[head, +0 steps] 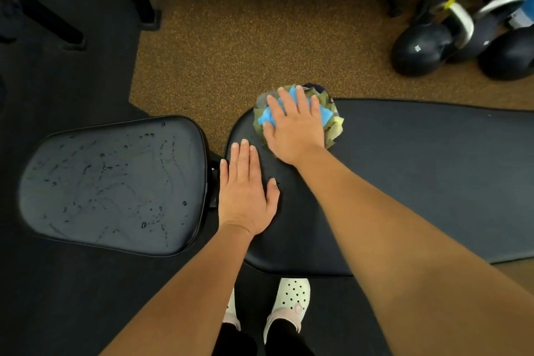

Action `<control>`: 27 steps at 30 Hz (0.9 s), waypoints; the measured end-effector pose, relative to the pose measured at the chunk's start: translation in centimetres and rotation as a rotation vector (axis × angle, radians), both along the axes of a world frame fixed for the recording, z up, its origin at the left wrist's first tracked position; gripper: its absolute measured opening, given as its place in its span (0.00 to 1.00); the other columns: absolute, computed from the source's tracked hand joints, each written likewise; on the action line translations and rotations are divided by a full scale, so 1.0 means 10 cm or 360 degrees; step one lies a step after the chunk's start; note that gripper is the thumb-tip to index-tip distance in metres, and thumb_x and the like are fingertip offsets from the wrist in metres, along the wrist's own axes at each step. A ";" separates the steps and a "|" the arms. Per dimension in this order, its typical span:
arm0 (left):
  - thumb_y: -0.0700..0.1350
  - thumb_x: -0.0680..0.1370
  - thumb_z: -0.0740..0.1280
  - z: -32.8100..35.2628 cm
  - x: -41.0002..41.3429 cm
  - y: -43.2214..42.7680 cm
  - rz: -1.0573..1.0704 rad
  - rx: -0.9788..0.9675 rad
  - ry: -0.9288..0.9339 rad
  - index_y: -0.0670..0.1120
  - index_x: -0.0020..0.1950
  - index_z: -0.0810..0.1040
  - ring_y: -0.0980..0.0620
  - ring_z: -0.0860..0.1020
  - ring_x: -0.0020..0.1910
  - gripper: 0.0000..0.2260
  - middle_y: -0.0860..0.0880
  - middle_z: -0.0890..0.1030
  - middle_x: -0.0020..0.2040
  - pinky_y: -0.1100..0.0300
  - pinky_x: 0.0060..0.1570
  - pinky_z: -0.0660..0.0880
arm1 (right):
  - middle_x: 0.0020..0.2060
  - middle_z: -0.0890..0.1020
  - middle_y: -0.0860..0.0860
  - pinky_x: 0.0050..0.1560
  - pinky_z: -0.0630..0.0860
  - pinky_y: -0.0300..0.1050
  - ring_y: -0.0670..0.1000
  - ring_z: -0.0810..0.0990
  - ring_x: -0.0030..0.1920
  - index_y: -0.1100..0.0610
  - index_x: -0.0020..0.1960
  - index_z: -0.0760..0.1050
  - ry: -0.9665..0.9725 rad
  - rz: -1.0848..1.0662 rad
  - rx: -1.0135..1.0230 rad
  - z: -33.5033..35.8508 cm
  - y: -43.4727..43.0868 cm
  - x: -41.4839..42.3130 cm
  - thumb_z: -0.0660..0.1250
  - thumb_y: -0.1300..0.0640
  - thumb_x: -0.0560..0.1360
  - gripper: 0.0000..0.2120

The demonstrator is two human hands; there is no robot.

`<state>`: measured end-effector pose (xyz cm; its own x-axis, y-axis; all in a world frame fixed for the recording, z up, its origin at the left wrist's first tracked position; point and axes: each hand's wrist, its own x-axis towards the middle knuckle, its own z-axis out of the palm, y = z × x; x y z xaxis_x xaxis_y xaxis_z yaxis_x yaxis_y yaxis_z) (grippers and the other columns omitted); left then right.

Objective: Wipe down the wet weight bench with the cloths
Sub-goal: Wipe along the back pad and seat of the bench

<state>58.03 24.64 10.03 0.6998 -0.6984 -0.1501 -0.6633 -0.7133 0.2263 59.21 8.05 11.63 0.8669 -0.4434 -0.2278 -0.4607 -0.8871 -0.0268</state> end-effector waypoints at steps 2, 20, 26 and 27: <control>0.56 0.78 0.50 -0.01 0.00 0.01 0.0005 0.0002 0.0002 0.37 0.77 0.56 0.42 0.51 0.78 0.32 0.39 0.56 0.78 0.42 0.75 0.53 | 0.78 0.53 0.51 0.75 0.42 0.60 0.59 0.45 0.78 0.50 0.78 0.53 -0.0003 0.0200 0.0051 0.00 0.14 0.00 0.42 0.43 0.79 0.29; 0.57 0.79 0.47 -0.03 0.06 0.08 -0.0063 -0.0080 0.0124 0.38 0.78 0.52 0.44 0.47 0.78 0.33 0.41 0.51 0.79 0.43 0.75 0.50 | 0.74 0.66 0.52 0.68 0.65 0.60 0.62 0.67 0.68 0.52 0.74 0.66 -0.0210 0.0543 0.0095 -0.03 0.01 -0.61 0.51 0.42 0.78 0.28; 0.59 0.80 0.44 -0.06 0.11 0.16 -0.0163 -0.0069 0.0127 0.40 0.79 0.46 0.47 0.41 0.78 0.33 0.43 0.45 0.80 0.48 0.76 0.44 | 0.63 0.74 0.58 0.51 0.70 0.57 0.62 0.70 0.54 0.53 0.69 0.73 -0.0328 0.0072 -0.0203 -0.06 -0.06 -0.31 0.54 0.38 0.76 0.28; 0.59 0.80 0.45 -0.07 0.12 0.16 -0.0156 -0.0091 0.0130 0.40 0.79 0.47 0.47 0.41 0.78 0.32 0.43 0.45 0.80 0.48 0.76 0.43 | 0.65 0.73 0.59 0.53 0.69 0.57 0.62 0.70 0.56 0.53 0.70 0.71 -0.0282 0.0012 -0.0159 -0.04 0.08 -0.23 0.51 0.39 0.76 0.29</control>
